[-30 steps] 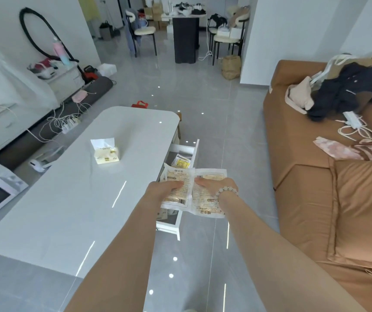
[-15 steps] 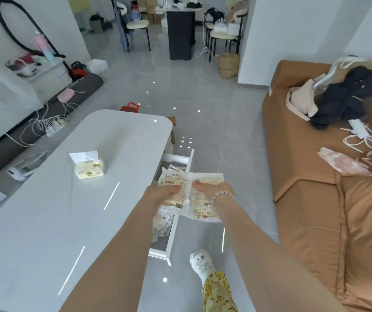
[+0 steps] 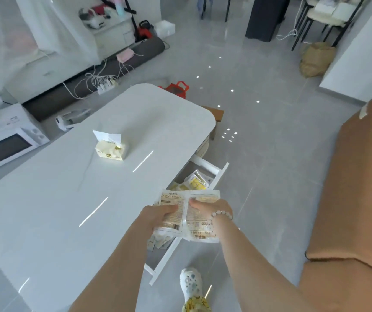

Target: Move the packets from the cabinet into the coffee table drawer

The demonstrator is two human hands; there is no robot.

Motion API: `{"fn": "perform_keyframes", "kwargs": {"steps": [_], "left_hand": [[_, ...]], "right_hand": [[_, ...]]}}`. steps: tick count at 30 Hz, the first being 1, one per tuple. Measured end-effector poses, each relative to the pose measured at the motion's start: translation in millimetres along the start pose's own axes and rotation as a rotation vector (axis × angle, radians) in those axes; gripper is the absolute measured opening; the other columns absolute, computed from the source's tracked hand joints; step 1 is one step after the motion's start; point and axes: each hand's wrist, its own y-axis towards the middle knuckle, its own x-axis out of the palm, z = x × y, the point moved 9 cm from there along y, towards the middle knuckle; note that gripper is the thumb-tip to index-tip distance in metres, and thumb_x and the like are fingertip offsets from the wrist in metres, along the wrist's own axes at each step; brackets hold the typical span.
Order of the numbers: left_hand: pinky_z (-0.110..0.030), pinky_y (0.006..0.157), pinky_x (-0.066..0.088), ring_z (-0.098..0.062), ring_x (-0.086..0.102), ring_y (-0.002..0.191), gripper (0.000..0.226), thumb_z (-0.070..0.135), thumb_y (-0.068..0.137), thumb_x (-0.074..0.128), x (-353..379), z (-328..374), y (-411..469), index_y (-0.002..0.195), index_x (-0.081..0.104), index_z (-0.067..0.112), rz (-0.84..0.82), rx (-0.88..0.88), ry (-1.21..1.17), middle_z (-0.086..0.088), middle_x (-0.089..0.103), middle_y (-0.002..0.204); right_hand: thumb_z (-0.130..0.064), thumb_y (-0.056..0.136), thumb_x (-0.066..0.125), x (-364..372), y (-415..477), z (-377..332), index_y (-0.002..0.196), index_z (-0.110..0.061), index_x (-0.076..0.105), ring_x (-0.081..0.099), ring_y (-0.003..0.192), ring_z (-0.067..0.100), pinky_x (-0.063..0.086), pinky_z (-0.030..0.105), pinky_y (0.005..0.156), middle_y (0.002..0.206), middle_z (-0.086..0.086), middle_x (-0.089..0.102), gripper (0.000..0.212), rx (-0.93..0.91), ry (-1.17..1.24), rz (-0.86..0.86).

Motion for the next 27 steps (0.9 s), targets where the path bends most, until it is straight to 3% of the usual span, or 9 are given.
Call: {"fn": "perform_keyframes", "kwargs": {"steps": [4, 8, 12, 15, 19, 24, 26, 27], "left_hand": [[-0.045, 0.088, 0.055, -0.031, 0.07, 0.09, 0.037, 0.015, 0.071, 0.081, -10.5, -20.3, 17.9, 0.104, 0.069, 0.003, 0.08, -0.062, -0.099, -0.013, 0.073, 0.098], [-0.036, 0.072, 0.059, -0.028, 0.071, 0.082, 0.028, 0.011, 0.076, 0.077, -21.0, -50.3, 38.6, 0.102, 0.068, 0.003, 0.14, -0.133, -0.175, -0.013, 0.073, 0.098], [-0.039, 0.082, 0.058, -0.027, 0.072, 0.083, 0.026, 0.02, 0.075, 0.079, -30.8, -83.1, 70.6, 0.095, 0.07, 0.007, 0.203, -0.23, -0.193, -0.01, 0.075, 0.091], [-0.037, 0.078, 0.058, -0.028, 0.071, 0.081, 0.025, 0.018, 0.074, 0.08, -36.6, -112.5, 98.5, 0.093, 0.069, 0.006, 0.261, -0.293, -0.261, -0.012, 0.074, 0.089], [-0.034, 0.072, 0.058, -0.026, 0.07, 0.077, 0.021, 0.016, 0.076, 0.078, -49.4, -147.8, 150.6, 0.093, 0.069, 0.006, 0.32, -0.319, -0.329, -0.011, 0.073, 0.087], [-0.034, 0.075, 0.056, -0.023, 0.069, 0.077, 0.021, 0.02, 0.077, 0.077, -73.1, -193.9, 221.4, 0.091, 0.067, 0.009, 0.338, -0.344, -0.297, -0.008, 0.072, 0.088], [-0.03, 0.071, 0.055, -0.02, 0.067, 0.074, 0.02, 0.022, 0.076, 0.078, -83.1, -217.1, 246.5, 0.086, 0.064, 0.012, 0.383, -0.364, -0.311, -0.005, 0.07, 0.084], [-0.028, 0.069, 0.054, -0.019, 0.066, 0.072, 0.019, 0.022, 0.076, 0.079, -86.6, -227.3, 259.0, 0.083, 0.063, 0.014, 0.409, -0.368, -0.315, -0.003, 0.069, 0.081]], "right_hand": [[-0.052, 0.07, 0.076, 24.1, 33.2, -8.9, 0.126, -0.003, 0.052, 0.06, 0.109, 0.026, 0.045, 0.028, 0.073, 0.121, 0.009, 0.06, 0.078, -0.007, -0.115, -0.086], [-0.054, 0.069, 0.076, 58.2, 62.9, 2.7, 0.128, -0.002, 0.05, 0.06, 0.11, 0.027, 0.049, 0.031, 0.078, 0.124, 0.011, 0.059, 0.083, 0.023, -0.233, -0.163], [-0.055, 0.071, 0.074, 89.5, 98.6, 15.1, 0.127, -0.001, 0.05, 0.061, 0.099, 0.025, 0.05, 0.031, 0.08, 0.118, 0.01, 0.061, 0.081, 0.05, -0.33, -0.211], [-0.056, 0.072, 0.072, 117.6, 128.9, 20.4, 0.131, -0.001, 0.046, 0.059, 0.109, 0.026, 0.047, 0.029, 0.078, 0.123, 0.012, 0.058, 0.085, 0.037, -0.424, -0.251], [-0.064, 0.066, 0.071, 167.7, 183.1, 34.8, 0.108, -0.012, 0.052, 0.053, 0.082, 0.02, 0.047, 0.031, 0.067, 0.091, 0.002, 0.053, 0.069, -0.027, -0.496, -0.291], [-0.046, 0.077, 0.069, 237.3, 242.6, 61.6, 0.111, -0.009, 0.053, 0.058, 0.089, 0.023, 0.047, 0.032, 0.073, 0.092, 0.004, 0.057, 0.052, -0.111, -0.551, -0.375], [-0.032, 0.079, 0.062, 267.2, 267.8, 78.8, 0.088, -0.017, 0.047, 0.055, 0.071, 0.018, 0.042, 0.026, 0.059, 0.077, 0.0, 0.053, 0.023, -0.096, -0.572, -0.423], [-0.028, 0.079, 0.059, 281.6, 283.0, 87.5, 0.077, -0.02, 0.041, 0.049, 0.06, 0.014, 0.037, 0.024, 0.053, 0.068, -0.002, 0.048, 0.02, -0.091, -0.596, -0.439]]}}
